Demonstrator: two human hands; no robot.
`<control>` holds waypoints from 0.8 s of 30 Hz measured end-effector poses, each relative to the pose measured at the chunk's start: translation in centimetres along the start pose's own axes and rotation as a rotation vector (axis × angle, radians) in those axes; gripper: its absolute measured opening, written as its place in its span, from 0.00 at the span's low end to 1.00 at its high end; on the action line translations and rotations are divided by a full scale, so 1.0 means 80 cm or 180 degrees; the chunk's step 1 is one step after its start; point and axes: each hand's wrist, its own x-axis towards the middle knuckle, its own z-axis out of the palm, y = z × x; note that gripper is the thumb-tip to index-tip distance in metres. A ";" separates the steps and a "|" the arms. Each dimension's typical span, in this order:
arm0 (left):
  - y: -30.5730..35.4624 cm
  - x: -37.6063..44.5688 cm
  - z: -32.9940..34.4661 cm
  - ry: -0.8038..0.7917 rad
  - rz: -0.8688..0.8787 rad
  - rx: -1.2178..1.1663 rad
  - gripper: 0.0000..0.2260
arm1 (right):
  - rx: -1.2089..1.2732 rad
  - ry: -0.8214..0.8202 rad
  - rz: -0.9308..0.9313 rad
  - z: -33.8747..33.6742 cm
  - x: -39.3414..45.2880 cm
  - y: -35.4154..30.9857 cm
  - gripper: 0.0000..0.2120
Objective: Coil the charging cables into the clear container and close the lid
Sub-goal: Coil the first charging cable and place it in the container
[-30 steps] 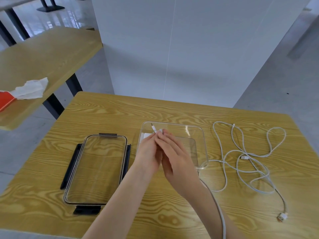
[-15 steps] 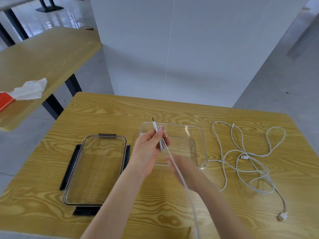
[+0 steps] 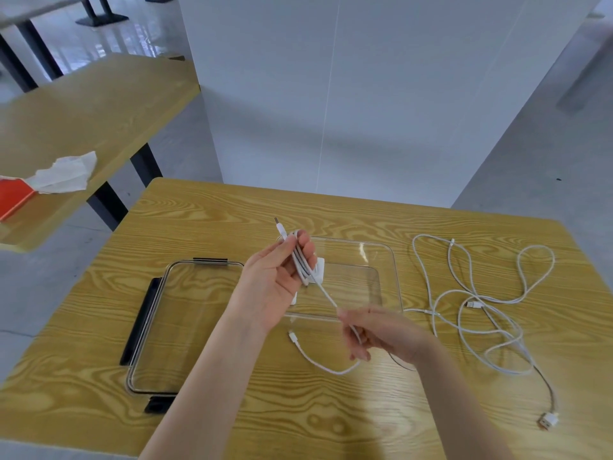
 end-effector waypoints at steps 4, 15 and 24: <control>0.002 -0.013 0.006 -0.0272 -0.0139 0.0224 0.14 | -0.0592 0.0406 0.0289 -0.022 0.005 -0.004 0.25; 0.034 -0.013 0.009 -0.0733 -0.0038 0.0768 0.11 | -0.0278 0.1071 -0.0355 -0.058 -0.016 -0.044 0.06; -0.020 -0.004 0.019 -0.0524 -0.0107 0.2635 0.06 | -0.1022 0.2714 -0.0844 -0.012 0.002 -0.104 0.07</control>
